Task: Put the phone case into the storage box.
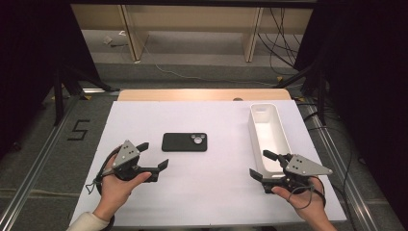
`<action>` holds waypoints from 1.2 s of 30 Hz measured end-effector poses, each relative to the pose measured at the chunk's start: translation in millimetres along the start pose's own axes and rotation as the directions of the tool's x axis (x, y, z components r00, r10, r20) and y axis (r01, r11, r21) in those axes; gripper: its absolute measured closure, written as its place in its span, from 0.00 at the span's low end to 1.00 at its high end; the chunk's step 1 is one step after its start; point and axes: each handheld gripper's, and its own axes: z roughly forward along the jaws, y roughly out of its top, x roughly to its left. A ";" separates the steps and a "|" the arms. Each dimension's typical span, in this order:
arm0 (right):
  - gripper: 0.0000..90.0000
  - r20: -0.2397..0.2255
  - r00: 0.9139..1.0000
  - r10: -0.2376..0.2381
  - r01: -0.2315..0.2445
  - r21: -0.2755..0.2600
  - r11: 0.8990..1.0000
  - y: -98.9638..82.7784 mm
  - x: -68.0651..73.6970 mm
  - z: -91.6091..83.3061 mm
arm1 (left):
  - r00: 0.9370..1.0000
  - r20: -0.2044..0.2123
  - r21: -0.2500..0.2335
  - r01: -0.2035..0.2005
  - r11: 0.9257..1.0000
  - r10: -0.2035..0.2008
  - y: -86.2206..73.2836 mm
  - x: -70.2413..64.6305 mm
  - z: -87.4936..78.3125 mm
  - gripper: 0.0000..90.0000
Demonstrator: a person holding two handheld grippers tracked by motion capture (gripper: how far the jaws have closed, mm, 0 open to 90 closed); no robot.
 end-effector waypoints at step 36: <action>0.26 -0.006 1.000 0.011 -0.011 0.001 1.000 2.0 1.3 2.1 | 0.978 -0.204 0.388 0.041 0.921 0.042 13.1 76.7 164.9 1.00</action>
